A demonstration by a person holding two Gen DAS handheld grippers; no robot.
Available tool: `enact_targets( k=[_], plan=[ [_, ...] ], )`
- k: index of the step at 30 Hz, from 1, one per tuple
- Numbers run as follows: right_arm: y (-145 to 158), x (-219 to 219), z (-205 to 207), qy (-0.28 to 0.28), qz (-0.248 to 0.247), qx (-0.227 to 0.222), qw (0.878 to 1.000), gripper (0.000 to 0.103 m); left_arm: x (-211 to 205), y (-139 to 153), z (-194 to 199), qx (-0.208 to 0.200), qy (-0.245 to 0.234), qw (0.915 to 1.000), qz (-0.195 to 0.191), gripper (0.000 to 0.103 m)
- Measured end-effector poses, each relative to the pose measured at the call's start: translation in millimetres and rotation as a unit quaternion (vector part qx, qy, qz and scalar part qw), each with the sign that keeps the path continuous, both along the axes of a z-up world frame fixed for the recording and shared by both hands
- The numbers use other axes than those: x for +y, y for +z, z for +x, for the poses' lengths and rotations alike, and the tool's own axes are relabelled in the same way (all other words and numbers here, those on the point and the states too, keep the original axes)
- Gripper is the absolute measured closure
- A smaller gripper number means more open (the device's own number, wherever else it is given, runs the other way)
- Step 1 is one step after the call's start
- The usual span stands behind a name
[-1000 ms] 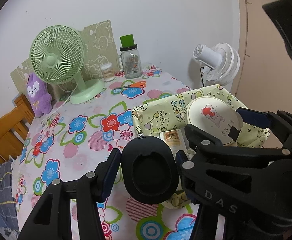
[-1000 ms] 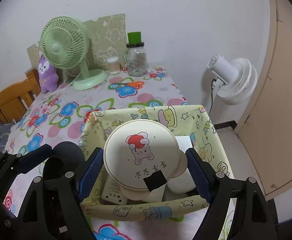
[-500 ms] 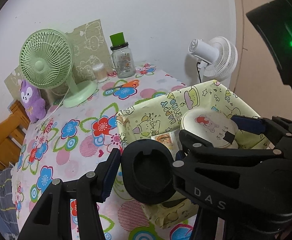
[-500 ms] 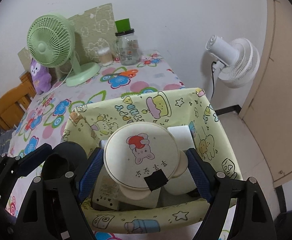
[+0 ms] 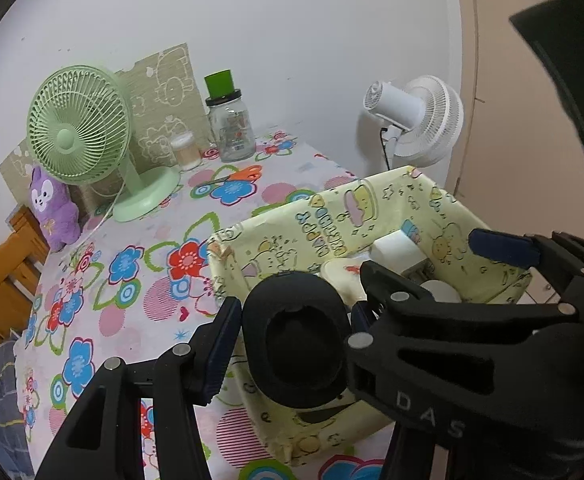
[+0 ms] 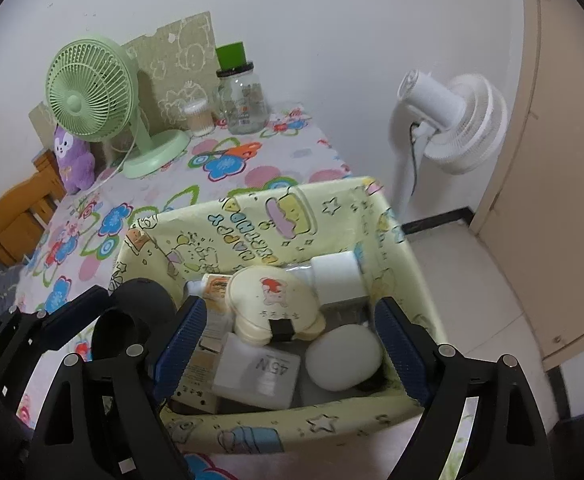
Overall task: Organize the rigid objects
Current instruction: 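Open left tool to release the black holder while right tool releases the cream case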
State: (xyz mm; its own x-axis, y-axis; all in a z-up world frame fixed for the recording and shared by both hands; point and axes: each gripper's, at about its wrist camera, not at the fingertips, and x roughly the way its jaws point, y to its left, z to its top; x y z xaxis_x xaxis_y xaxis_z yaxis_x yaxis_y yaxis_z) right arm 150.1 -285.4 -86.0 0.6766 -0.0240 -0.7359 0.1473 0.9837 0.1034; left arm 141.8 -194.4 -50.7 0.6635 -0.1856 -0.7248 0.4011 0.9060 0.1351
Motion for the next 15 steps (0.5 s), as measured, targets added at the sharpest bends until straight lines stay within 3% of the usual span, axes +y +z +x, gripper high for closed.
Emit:
enact_targets(
  k=[15],
  plan=[
    [11,-17,-20,-0.032,-0.033,-0.016,0.999,0.015,-21,-4,2,0.010,-0.027,0.9993,-0.023,0.048]
  ],
)
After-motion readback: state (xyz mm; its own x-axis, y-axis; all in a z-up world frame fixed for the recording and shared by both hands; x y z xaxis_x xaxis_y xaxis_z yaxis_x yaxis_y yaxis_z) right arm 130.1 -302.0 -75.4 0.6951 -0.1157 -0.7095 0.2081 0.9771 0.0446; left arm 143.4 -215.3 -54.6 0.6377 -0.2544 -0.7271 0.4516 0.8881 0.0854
